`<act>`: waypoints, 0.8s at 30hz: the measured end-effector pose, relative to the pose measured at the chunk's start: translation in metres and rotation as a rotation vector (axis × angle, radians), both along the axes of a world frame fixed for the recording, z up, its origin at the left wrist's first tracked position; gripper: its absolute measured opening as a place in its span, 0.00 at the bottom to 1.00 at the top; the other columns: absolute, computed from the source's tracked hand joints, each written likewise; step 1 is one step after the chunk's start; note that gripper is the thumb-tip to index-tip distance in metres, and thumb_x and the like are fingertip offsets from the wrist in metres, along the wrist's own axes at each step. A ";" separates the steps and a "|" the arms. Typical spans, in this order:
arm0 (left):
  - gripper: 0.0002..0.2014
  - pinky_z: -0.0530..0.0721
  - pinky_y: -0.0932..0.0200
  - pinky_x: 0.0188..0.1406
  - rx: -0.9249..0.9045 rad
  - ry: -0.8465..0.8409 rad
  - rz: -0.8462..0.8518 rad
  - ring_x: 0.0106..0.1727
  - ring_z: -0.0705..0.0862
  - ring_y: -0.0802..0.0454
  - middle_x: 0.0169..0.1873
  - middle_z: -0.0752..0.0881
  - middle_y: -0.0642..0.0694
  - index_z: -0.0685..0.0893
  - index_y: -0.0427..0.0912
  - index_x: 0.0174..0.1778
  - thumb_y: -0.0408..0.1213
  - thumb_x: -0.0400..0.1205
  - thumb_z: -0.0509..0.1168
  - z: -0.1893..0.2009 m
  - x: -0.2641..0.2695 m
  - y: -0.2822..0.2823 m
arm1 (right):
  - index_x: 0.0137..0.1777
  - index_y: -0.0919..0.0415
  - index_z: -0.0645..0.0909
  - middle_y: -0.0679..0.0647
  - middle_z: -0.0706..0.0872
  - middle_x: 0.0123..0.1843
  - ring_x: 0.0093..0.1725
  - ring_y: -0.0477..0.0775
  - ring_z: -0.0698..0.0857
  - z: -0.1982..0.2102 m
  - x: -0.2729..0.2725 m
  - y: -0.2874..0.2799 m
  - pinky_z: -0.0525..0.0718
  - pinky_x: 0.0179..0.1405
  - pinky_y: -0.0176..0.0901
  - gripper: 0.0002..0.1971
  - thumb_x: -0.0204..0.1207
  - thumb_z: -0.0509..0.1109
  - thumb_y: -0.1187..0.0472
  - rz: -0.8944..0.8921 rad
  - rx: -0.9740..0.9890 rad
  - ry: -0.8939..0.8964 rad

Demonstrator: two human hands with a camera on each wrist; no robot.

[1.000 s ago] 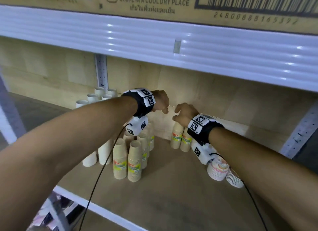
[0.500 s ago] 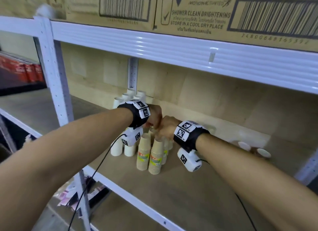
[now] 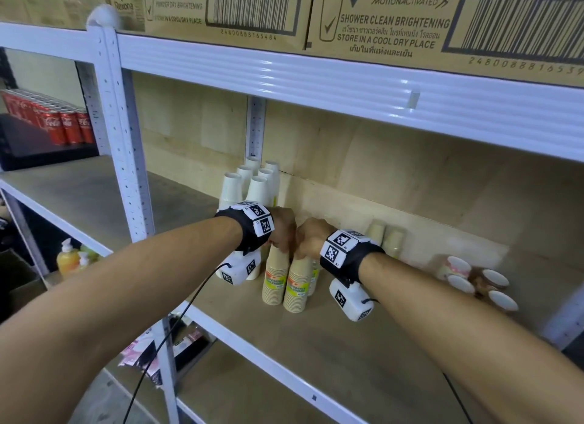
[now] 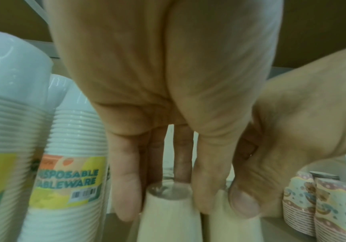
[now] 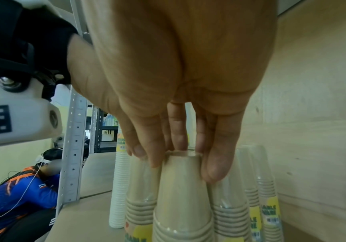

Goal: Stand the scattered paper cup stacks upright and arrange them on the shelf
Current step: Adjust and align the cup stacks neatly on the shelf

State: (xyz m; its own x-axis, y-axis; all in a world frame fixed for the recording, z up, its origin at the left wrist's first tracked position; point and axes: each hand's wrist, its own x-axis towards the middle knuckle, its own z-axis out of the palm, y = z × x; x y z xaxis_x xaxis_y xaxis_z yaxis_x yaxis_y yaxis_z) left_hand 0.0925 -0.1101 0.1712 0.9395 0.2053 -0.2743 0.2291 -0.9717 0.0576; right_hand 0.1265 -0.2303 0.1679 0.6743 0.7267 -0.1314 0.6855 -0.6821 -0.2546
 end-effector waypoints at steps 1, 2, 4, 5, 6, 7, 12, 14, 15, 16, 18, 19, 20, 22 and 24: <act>0.15 0.78 0.63 0.29 -0.015 -0.006 -0.003 0.38 0.81 0.49 0.46 0.88 0.39 0.88 0.35 0.57 0.36 0.76 0.74 -0.002 -0.001 0.001 | 0.71 0.66 0.78 0.61 0.86 0.65 0.61 0.57 0.84 -0.001 -0.001 -0.002 0.74 0.38 0.35 0.28 0.71 0.78 0.62 0.001 -0.002 0.010; 0.18 0.79 0.64 0.28 -0.036 -0.013 -0.004 0.38 0.82 0.48 0.49 0.89 0.38 0.87 0.34 0.60 0.37 0.76 0.74 -0.004 -0.003 0.002 | 0.72 0.66 0.78 0.61 0.86 0.65 0.63 0.58 0.84 -0.002 -0.003 -0.002 0.74 0.40 0.35 0.28 0.72 0.78 0.62 0.001 -0.015 0.014; 0.19 0.79 0.65 0.28 -0.064 -0.030 -0.009 0.41 0.84 0.47 0.53 0.89 0.37 0.87 0.33 0.62 0.36 0.76 0.75 -0.008 -0.006 0.003 | 0.63 0.68 0.84 0.62 0.88 0.59 0.58 0.60 0.86 -0.006 -0.002 -0.002 0.76 0.41 0.39 0.22 0.71 0.79 0.61 -0.002 -0.039 0.017; 0.19 0.80 0.64 0.29 -0.081 -0.039 -0.004 0.43 0.85 0.46 0.54 0.89 0.37 0.87 0.33 0.62 0.35 0.76 0.75 -0.010 -0.007 0.003 | 0.58 0.68 0.86 0.62 0.89 0.54 0.53 0.60 0.87 -0.008 -0.002 -0.001 0.77 0.40 0.40 0.19 0.69 0.80 0.61 -0.008 -0.042 0.024; 0.18 0.81 0.63 0.31 -0.096 -0.044 0.000 0.45 0.87 0.45 0.54 0.89 0.37 0.87 0.33 0.62 0.35 0.76 0.75 -0.011 -0.008 0.003 | 0.55 0.67 0.87 0.61 0.89 0.50 0.49 0.58 0.87 -0.009 -0.002 0.000 0.78 0.39 0.41 0.17 0.68 0.80 0.60 -0.014 -0.040 0.028; 0.18 0.83 0.61 0.33 -0.113 -0.051 0.006 0.47 0.88 0.44 0.54 0.90 0.37 0.87 0.33 0.61 0.34 0.76 0.75 -0.012 -0.009 0.003 | 0.54 0.67 0.87 0.60 0.88 0.49 0.47 0.57 0.86 -0.010 -0.003 0.000 0.78 0.39 0.41 0.16 0.68 0.81 0.59 -0.017 -0.036 0.031; 0.17 0.89 0.52 0.43 -0.187 -0.066 0.027 0.50 0.90 0.41 0.52 0.90 0.38 0.88 0.37 0.60 0.31 0.75 0.74 -0.012 -0.015 0.004 | 0.53 0.66 0.87 0.61 0.88 0.50 0.48 0.56 0.86 -0.010 -0.006 -0.002 0.80 0.41 0.42 0.15 0.68 0.80 0.61 -0.020 -0.021 0.038; 0.17 0.90 0.49 0.46 -0.202 -0.055 0.024 0.51 0.90 0.40 0.52 0.90 0.39 0.88 0.38 0.60 0.31 0.74 0.74 -0.010 -0.016 0.004 | 0.53 0.66 0.86 0.61 0.87 0.51 0.50 0.57 0.86 -0.010 -0.006 -0.004 0.81 0.43 0.43 0.14 0.69 0.80 0.61 -0.022 -0.019 0.037; 0.18 0.90 0.48 0.45 -0.207 -0.052 0.020 0.50 0.90 0.40 0.51 0.89 0.39 0.88 0.39 0.60 0.31 0.74 0.75 -0.009 -0.016 0.003 | 0.50 0.65 0.86 0.61 0.87 0.50 0.50 0.58 0.86 -0.009 -0.005 -0.005 0.81 0.43 0.43 0.12 0.69 0.80 0.61 -0.020 -0.023 0.037; 0.18 0.90 0.49 0.44 -0.210 -0.048 0.015 0.50 0.90 0.40 0.50 0.89 0.40 0.88 0.41 0.60 0.31 0.73 0.75 -0.008 -0.017 0.003 | 0.46 0.63 0.85 0.60 0.86 0.48 0.48 0.57 0.85 -0.008 -0.005 -0.008 0.80 0.42 0.42 0.09 0.69 0.80 0.61 -0.012 -0.029 0.038; 0.18 0.89 0.54 0.39 -0.205 -0.037 -0.001 0.49 0.89 0.42 0.49 0.89 0.43 0.89 0.43 0.59 0.32 0.72 0.75 -0.005 -0.017 0.000 | 0.41 0.62 0.83 0.58 0.83 0.46 0.45 0.55 0.82 -0.006 -0.005 -0.013 0.78 0.41 0.42 0.07 0.70 0.79 0.62 0.003 -0.041 0.052; 0.17 0.87 0.56 0.37 -0.195 -0.029 -0.012 0.48 0.89 0.44 0.49 0.89 0.44 0.89 0.43 0.59 0.33 0.73 0.75 -0.003 -0.016 -0.002 | 0.44 0.65 0.84 0.58 0.83 0.46 0.45 0.54 0.82 -0.004 -0.004 -0.015 0.78 0.41 0.42 0.08 0.71 0.79 0.62 0.011 -0.046 0.054; 0.17 0.85 0.58 0.34 -0.187 -0.022 -0.020 0.45 0.89 0.45 0.49 0.89 0.44 0.89 0.42 0.59 0.33 0.73 0.75 -0.001 -0.015 -0.005 | 0.50 0.68 0.86 0.59 0.84 0.47 0.46 0.54 0.82 -0.002 -0.004 -0.019 0.78 0.41 0.42 0.11 0.71 0.78 0.62 0.014 -0.049 0.055; 0.17 0.86 0.60 0.31 -0.203 -0.007 -0.028 0.40 0.88 0.46 0.51 0.89 0.41 0.88 0.39 0.60 0.32 0.75 0.75 0.004 -0.012 -0.012 | 0.57 0.68 0.86 0.61 0.87 0.53 0.48 0.55 0.84 0.003 -0.003 -0.026 0.79 0.42 0.42 0.17 0.71 0.78 0.61 -0.003 -0.048 0.056; 0.18 0.90 0.56 0.36 -0.229 0.002 -0.046 0.42 0.89 0.44 0.55 0.88 0.40 0.86 0.38 0.62 0.31 0.75 0.75 0.008 -0.007 -0.021 | 0.60 0.67 0.86 0.60 0.88 0.57 0.47 0.54 0.83 0.007 -0.002 -0.034 0.81 0.44 0.44 0.18 0.71 0.78 0.61 -0.028 -0.064 0.042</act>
State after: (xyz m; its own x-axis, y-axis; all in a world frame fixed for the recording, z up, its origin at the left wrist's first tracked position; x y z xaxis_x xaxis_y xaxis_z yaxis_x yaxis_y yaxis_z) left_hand 0.0857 -0.1307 0.1789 0.9459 0.0946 -0.3103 0.1853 -0.9428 0.2772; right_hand 0.1248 -0.2644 0.1752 0.6868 0.6971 -0.2058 0.6557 -0.7164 -0.2383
